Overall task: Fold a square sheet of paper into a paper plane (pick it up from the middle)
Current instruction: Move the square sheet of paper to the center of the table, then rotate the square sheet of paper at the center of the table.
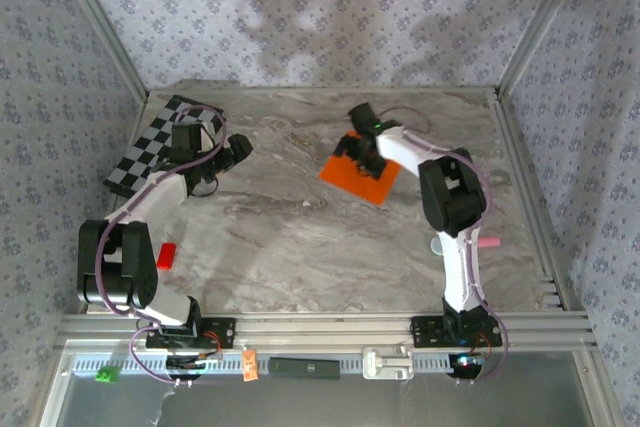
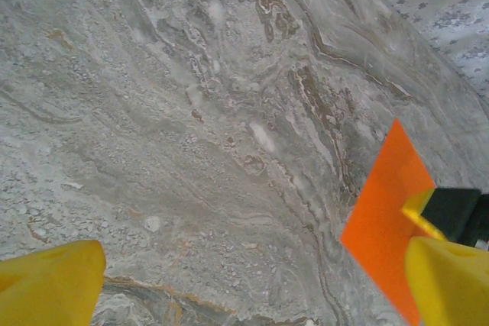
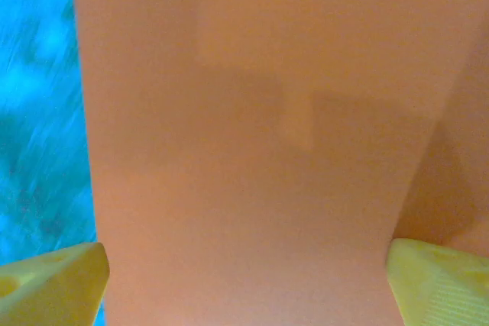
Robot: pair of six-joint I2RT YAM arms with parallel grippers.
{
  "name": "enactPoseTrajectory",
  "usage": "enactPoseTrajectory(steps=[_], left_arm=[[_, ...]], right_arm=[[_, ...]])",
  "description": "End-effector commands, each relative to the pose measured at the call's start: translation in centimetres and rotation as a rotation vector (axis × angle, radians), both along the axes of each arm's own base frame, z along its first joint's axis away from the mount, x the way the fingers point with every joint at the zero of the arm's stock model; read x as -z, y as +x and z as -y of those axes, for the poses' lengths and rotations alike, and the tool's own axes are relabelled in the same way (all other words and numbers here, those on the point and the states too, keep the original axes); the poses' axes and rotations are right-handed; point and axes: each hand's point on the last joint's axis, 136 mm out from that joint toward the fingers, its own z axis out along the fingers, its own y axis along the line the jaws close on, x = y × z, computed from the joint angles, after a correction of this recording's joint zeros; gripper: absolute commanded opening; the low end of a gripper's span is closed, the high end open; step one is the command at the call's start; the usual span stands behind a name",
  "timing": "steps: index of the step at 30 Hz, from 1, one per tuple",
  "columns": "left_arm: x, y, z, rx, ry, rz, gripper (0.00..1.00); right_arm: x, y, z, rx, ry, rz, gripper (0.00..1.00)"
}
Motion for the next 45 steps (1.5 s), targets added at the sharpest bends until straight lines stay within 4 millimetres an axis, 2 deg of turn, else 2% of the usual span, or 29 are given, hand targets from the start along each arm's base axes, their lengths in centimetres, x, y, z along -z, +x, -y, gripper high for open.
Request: enactPoseTrajectory(steps=[1,4,7,9,11,13,15,16,19,24,27,29,31,32,34,38,41,45], left_arm=[[0.5,-0.7,-1.0,-0.045,0.039,-0.040,1.00],[0.3,-1.1,-2.1,-0.082,0.021,-0.059,1.00],[-0.3,-1.5,-3.4,-0.114,-0.008,-0.055,1.00],[-0.7,-1.8,-3.8,-0.117,-0.005,-0.054,1.00],[-1.1,-2.1,-3.7,-0.100,0.011,-0.052,1.00],[-1.6,-2.4,-2.9,-0.056,0.034,-0.055,1.00],[-1.7,-2.6,-1.5,0.023,0.081,-0.054,1.00],[-1.9,-2.8,-0.5,0.078,0.115,-0.053,1.00],[-1.6,-3.3,2.8,0.276,0.226,-0.043,1.00],[-0.3,-3.7,9.2,0.601,0.406,-0.024,1.00],[1.5,-3.2,12.4,0.721,0.448,-0.042,1.00],[2.9,-2.6,13.8,0.747,0.453,-0.091,0.97],[4.4,-1.8,14.9,0.754,0.450,-0.142,0.95],[4.9,-1.5,15.2,0.754,0.444,-0.159,0.94],[6.2,-0.9,16.2,0.757,0.430,-0.185,0.93],[8.6,-0.9,16.0,0.727,0.426,-0.287,0.91],[10.3,-1.7,15.2,0.661,0.421,-0.375,0.89],[12.0,-4.5,14.2,0.562,0.400,-0.488,0.89]], right_arm=[[0.6,-3.6,-4.3,0.072,0.049,-0.079,0.95],[0.3,-5.4,-9.1,0.006,0.098,-0.078,0.94],[-0.3,-6.3,-12.5,-0.073,0.142,-0.060,0.93],[-1.3,-6.3,-14.0,-0.130,0.169,-0.040,0.91],[-3.0,-5.9,-14.7,-0.167,0.187,0.002,0.91],[-6.0,-5.3,-14.8,-0.207,0.213,0.088,0.91],[-8.8,-4.8,-13.9,-0.232,0.217,0.179,0.92],[-9.7,-4.7,-12.8,-0.231,0.201,0.215,0.93],[-10.8,-4.5,-8.6,-0.221,0.142,0.285,0.96],[-9.9,-4.1,-0.8,-0.184,0.018,0.317,0.98],[-9.3,-4.2,2.6,-0.154,0.003,0.299,0.98],[-8.7,-4.4,4.3,-0.130,0.003,0.281,0.98],[-8.6,-4.3,5.6,-0.099,0.005,0.277,0.98],[-7.5,-4.9,6.3,-0.092,-0.002,0.251,0.98],[-7.2,-5.0,7.0,-0.072,0.001,0.245,0.98],[-6.9,-5.1,7.5,-0.057,0.010,0.236,0.98],[-6.7,-5.1,7.9,-0.046,0.009,0.231,0.98],[-6.6,-4.9,8.1,-0.032,0.014,0.231,0.98]])
